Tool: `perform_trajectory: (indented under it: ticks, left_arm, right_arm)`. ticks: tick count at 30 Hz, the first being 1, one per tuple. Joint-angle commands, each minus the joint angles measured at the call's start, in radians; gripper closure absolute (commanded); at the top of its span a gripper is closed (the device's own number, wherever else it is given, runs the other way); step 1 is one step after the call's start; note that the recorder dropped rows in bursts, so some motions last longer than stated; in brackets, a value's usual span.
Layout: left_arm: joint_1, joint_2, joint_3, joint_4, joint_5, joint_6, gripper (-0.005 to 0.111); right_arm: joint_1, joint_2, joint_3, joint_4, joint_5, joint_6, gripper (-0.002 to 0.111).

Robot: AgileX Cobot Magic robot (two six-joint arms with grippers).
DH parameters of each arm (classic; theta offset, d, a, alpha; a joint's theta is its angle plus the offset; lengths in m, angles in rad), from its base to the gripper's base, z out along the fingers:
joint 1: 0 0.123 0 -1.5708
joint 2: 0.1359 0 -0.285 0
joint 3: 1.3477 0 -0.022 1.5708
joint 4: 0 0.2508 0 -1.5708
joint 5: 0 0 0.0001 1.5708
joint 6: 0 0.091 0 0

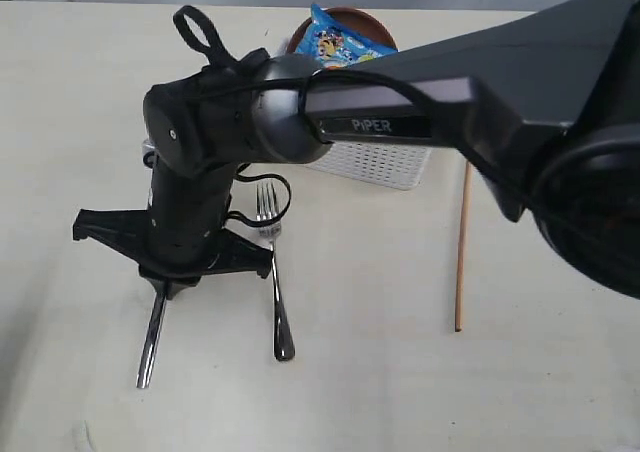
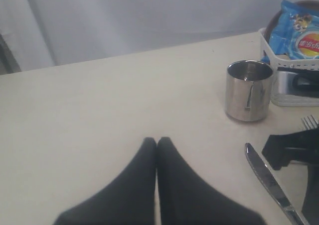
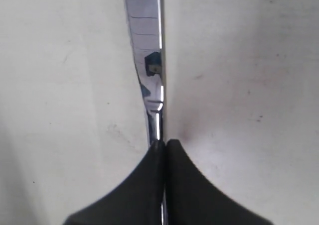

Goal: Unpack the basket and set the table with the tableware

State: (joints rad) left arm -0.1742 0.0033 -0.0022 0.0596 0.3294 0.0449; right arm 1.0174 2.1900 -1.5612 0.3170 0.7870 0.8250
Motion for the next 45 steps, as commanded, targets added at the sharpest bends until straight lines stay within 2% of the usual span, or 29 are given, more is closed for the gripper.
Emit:
perform_trajectory:
  ticks: [1, 4, 11, 14, 16, 20, 21, 23, 28, 31, 35, 43, 45]
  left_arm:
    - [0.002, -0.003, 0.002, -0.009, -0.007, 0.000, 0.107]
    - [0.002, -0.003, 0.002, -0.009, -0.007, 0.000, 0.107]
    - [0.002, -0.003, 0.002, -0.009, -0.007, 0.000, 0.107]
    - [0.002, -0.003, 0.002, -0.009, -0.007, 0.000, 0.107]
    - [0.002, -0.003, 0.002, -0.009, -0.007, 0.000, 0.107]
    - [0.002, -0.003, 0.002, -0.009, -0.007, 0.000, 0.107]
    - [0.002, -0.003, 0.002, -0.009, -0.007, 0.000, 0.107]
    - [0.002, -0.003, 0.002, -0.009, -0.007, 0.000, 0.107]
    - [0.002, -0.003, 0.002, -0.009, -0.007, 0.000, 0.107]
    - [0.002, -0.003, 0.002, -0.009, -0.007, 0.000, 0.107]
    - [0.002, -0.003, 0.002, -0.009, -0.007, 0.000, 0.107]
    - [0.002, -0.003, 0.002, -0.009, -0.007, 0.000, 0.107]
    - [0.002, -0.003, 0.002, -0.009, -0.007, 0.000, 0.107]
  right_arm:
    - [-0.027, -0.052, 0.004, -0.036, -0.004, 0.008, 0.109]
    - [-0.056, -0.104, 0.004, -0.053, 0.036, -0.017, 0.108]
    - [-0.097, -0.184, 0.004, -0.285, 0.341, -0.004, 0.108]
    - [-0.097, -0.184, 0.016, -0.288, 0.363, -0.023, 0.107]
    - [-0.097, -0.184, 0.050, -0.242, 0.305, -0.025, 0.096]
    - [-0.097, -0.182, 0.102, -0.228, 0.207, -0.044, 0.066]
    - [-0.097, -0.182, 0.111, -0.231, 0.199, -0.054, 0.064]
    - [-0.097, -0.182, 0.125, -0.256, 0.188, -0.064, 0.065]
    - [-0.097, -0.164, 0.137, -0.294, 0.162, -0.099, 0.078]
    - [-0.097, -0.141, 0.137, -0.269, 0.133, -0.115, 0.076]
    - [-0.097, -0.099, 0.137, -0.235, 0.105, -0.145, 0.068]
    - [-0.097, -0.067, 0.109, -0.298, 0.130, -0.145, 0.068]
    - [-0.097, -0.065, 0.109, -0.298, 0.118, -0.145, 0.072]
